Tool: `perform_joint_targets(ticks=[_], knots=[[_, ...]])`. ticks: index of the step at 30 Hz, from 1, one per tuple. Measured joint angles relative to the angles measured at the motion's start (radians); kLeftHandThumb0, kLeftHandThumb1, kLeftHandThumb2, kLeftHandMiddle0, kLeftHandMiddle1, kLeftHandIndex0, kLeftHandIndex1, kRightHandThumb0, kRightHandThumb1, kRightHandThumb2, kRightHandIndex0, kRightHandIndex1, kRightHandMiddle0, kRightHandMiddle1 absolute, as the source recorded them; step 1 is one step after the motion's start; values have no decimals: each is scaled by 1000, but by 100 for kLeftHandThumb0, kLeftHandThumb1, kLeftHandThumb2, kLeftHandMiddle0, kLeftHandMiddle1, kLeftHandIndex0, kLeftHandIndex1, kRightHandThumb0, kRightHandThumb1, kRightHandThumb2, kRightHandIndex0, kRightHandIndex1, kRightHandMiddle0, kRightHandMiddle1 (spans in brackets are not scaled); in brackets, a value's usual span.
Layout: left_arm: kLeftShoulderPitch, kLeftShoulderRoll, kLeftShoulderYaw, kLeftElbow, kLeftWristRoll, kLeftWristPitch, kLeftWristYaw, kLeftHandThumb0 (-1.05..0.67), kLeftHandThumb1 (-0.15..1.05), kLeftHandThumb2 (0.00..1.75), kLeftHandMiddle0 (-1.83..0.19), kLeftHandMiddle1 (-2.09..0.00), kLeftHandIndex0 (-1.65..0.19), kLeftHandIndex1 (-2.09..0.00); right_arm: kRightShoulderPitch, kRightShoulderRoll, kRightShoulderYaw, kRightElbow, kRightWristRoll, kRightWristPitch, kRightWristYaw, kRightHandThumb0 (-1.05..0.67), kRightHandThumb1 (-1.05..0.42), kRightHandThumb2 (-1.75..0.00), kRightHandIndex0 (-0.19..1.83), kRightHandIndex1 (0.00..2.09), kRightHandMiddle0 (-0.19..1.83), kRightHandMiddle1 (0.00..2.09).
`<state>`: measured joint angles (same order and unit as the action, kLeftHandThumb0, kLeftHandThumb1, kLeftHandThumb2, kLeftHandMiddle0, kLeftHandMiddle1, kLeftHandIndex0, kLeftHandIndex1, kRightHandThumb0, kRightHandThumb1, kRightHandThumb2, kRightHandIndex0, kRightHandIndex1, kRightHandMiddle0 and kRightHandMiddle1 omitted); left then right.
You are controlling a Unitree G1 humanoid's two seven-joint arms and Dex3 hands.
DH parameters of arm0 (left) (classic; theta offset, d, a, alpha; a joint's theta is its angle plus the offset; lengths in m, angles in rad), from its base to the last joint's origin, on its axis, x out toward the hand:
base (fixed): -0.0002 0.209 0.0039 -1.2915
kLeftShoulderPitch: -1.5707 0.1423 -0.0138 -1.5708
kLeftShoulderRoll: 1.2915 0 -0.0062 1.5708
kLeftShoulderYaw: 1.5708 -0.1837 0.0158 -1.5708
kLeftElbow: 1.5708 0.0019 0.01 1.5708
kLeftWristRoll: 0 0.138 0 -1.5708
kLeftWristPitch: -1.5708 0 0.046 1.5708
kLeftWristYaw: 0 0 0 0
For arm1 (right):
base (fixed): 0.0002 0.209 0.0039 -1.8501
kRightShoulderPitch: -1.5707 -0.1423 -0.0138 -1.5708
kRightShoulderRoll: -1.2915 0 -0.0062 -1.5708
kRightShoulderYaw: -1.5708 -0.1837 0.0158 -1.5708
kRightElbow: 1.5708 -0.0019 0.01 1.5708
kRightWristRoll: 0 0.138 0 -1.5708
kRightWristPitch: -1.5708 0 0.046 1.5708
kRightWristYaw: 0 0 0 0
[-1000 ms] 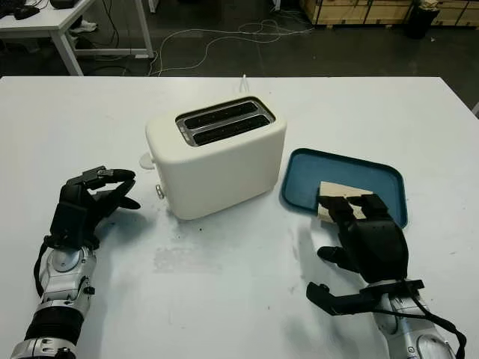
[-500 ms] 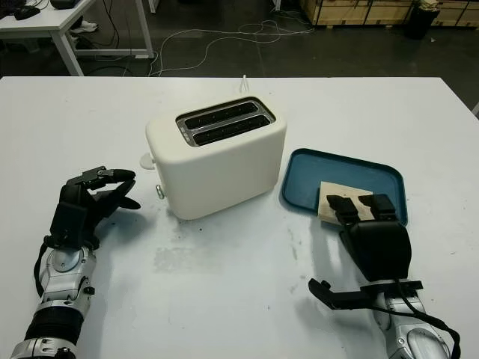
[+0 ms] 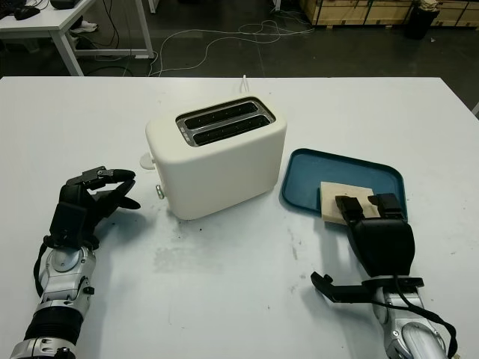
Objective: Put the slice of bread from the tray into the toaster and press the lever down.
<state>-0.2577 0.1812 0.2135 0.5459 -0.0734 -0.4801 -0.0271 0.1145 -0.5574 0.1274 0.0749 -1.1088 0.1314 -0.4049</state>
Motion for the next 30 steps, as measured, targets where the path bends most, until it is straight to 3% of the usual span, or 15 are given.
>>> perform_joint_targets(ticks=[1,3,5,13,30], knots=[[0,0,0,0,0,0,0,-105,90,0,-153,-53,-137,-48,-5,-1,1,6,0,-3,-20,-30,-84,-1,93,163,80,132],[0,0,0,0,0,0,-1,-105,90,0,-153,-53,-138,-48,-16,-8,9,24,-1,-6,-66,-37,-86,-1,108,172,81,160],[0,0,1,0,0,0,-2,-105,90,0,-154,-53,-138,-47,-20,-14,18,44,-1,-16,-117,-44,-89,-1,117,174,83,171],[0,0,1,0,0,0,-2,-105,90,1,-153,-54,-137,-48,-31,-29,27,101,32,-110,-254,-52,-92,-26,129,175,91,175],[0,0,1,0,0,0,3,-105,90,0,-153,-56,-135,-53,-78,-34,-27,113,193,-204,-233,-52,-92,-35,126,175,90,175]])
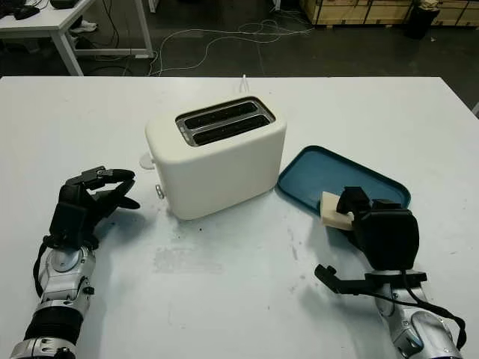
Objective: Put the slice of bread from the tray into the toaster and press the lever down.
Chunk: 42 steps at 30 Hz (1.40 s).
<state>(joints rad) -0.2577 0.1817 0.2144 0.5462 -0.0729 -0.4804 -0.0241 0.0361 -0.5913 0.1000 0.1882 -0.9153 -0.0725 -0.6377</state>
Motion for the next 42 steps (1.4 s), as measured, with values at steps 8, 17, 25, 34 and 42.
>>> perform_joint_targets(ticks=[8,17,25,34,42], knots=[[0,0,0,0,0,0,-1,-105,89,0,-153,-56,-135,-53,-74,-64,-105,-98,88,-10,148,-53,-92,-50,127,175,83,175],[0,1,0,0,0,0,0,-105,89,0,-153,-56,-134,-54,-248,-152,-237,-164,481,-76,571,-60,-92,-43,117,175,75,152],[-6,2,-1,0,0,2,1,-105,89,0,-153,-57,-133,-56,-671,-171,-217,251,816,-270,1003,-58,-92,-23,106,175,94,172],[-10,2,-1,-1,0,7,1,-105,88,0,-153,-56,-134,-56,-1200,-55,-152,730,919,-262,1370,-53,-92,-8,125,162,109,157],[-12,2,-2,3,-2,5,-2,-105,88,0,-154,-55,-135,-53,-1429,42,-45,916,821,-196,1392,-52,-92,-30,117,174,97,174]])
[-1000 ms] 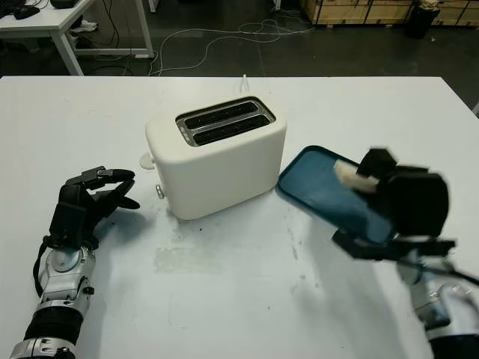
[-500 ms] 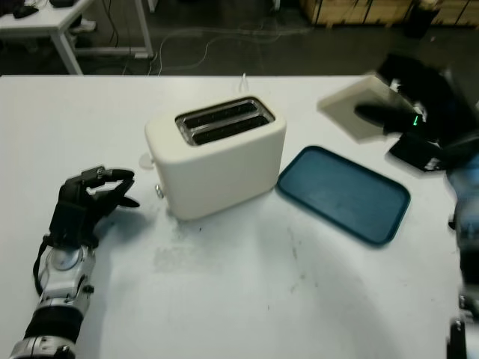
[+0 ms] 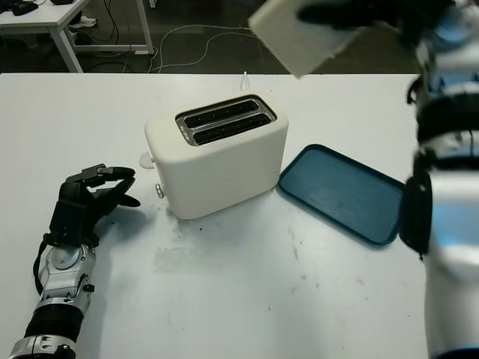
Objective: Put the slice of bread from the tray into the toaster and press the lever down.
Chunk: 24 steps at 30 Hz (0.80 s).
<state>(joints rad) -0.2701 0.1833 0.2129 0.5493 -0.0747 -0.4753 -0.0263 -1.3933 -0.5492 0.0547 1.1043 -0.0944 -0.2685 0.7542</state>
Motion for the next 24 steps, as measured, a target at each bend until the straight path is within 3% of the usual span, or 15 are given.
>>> perform_joint_targets(ticks=[12,24], knots=[[0,0,-2,0,1,0,2,-105,88,0,-154,-54,-135,-53,-33,137,96,68,-119,-15,-48,-60,-92,-30,113,175,98,175],[0,-5,-3,0,0,0,2,-105,87,0,-156,-52,-138,-50,-32,184,167,102,-201,-91,-99,-66,-92,-33,114,175,98,175]])
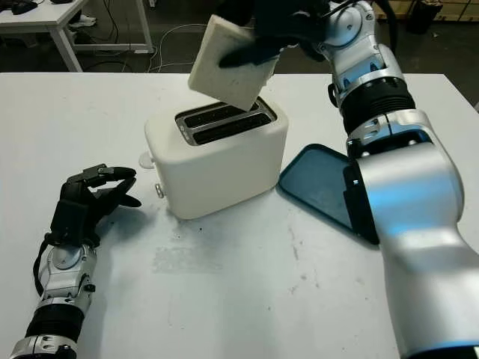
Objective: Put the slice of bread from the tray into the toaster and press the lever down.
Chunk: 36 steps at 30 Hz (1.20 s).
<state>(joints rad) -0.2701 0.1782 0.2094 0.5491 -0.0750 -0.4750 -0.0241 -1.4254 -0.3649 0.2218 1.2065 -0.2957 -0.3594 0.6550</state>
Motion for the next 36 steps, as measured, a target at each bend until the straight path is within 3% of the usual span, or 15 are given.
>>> perform_joint_targets(ticks=[11,36], knots=[[0,0,-1,0,0,10,-1,-105,86,0,-155,-51,-139,-48,27,1,36,10,-47,-19,-25,-56,-92,-30,108,175,93,175],[0,0,-4,0,1,11,0,-105,87,0,-155,-54,-137,-51,51,-35,60,-7,-66,-110,26,-57,-92,-23,109,175,92,175]])
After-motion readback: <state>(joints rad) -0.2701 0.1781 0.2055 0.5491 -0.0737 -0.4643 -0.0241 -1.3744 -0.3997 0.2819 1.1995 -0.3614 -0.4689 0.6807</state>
